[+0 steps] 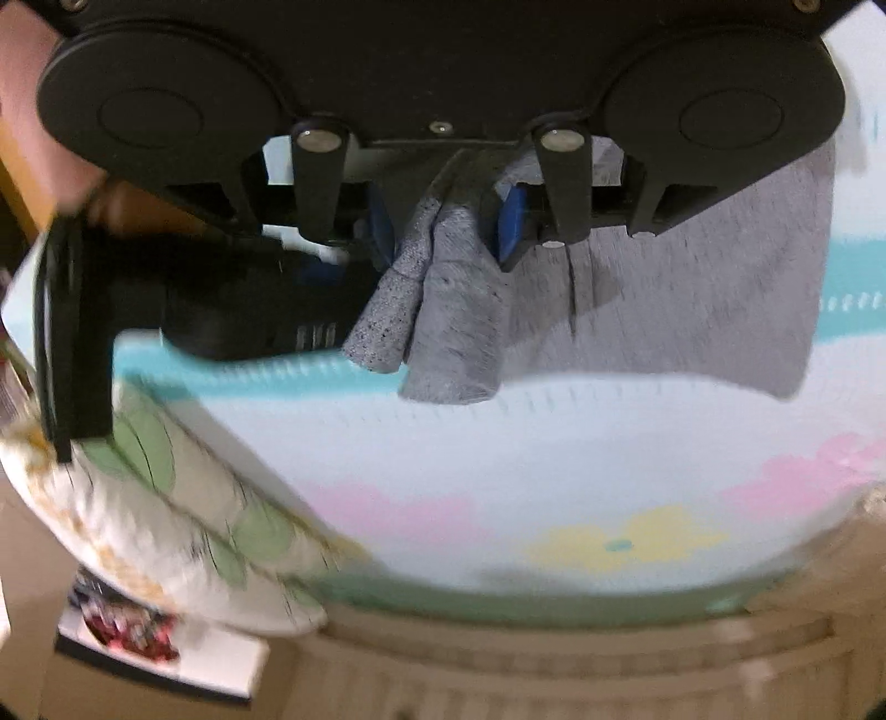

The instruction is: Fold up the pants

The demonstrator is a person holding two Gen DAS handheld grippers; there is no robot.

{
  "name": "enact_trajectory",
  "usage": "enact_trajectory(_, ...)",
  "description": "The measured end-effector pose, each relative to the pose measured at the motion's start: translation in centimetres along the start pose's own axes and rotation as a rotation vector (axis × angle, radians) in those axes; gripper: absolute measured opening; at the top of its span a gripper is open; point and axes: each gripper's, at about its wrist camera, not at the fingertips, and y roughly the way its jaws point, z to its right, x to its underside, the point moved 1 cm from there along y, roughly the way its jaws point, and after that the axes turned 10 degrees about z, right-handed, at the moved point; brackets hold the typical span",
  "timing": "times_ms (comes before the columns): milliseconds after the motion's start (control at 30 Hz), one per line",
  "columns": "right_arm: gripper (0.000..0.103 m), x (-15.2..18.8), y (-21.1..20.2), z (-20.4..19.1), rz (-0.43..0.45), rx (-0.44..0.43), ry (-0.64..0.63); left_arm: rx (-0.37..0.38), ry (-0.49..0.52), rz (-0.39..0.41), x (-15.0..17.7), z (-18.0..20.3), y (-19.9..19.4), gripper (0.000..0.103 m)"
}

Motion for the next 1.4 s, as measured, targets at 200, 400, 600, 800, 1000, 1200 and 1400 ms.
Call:
enact_trajectory(200,0.028,-0.6,0.2,2.8,-0.034,-0.033,0.253,0.155,-0.002,0.008,1.0,0.5,-2.6,0.047)
enact_trajectory(400,0.033,-1.2,0.5,3.6,-0.028,-0.097,0.388,0.159,-0.046,0.069,-0.4,-0.9,-4.2,0.047)
enact_trajectory(600,0.036,-2.7,1.7,1.1,-0.082,-0.090,0.282,-0.008,-0.332,0.063,-2.8,-8.7,-4.2,0.047)
enact_trajectory(800,0.037,-5.7,2.4,-2.2,-0.044,0.042,0.054,-0.143,-0.456,-0.160,-5.8,-15.5,-1.8,0.047)
enact_trajectory(1000,0.037,-8.3,3.4,-6.1,-0.094,0.030,-0.185,-0.083,-0.350,-0.174,-4.4,-15.2,-1.1,0.048)
enact_trajectory(1200,0.037,-7.2,6.9,-5.8,-0.276,0.022,-0.173,0.095,-0.459,-0.338,0.7,-13.5,0.9,0.048)
enact_trajectory(1400,0.038,-6.2,8.6,-5.4,-0.332,-0.019,-0.115,0.079,-0.426,-0.298,0.3,-13.5,0.4,0.046)
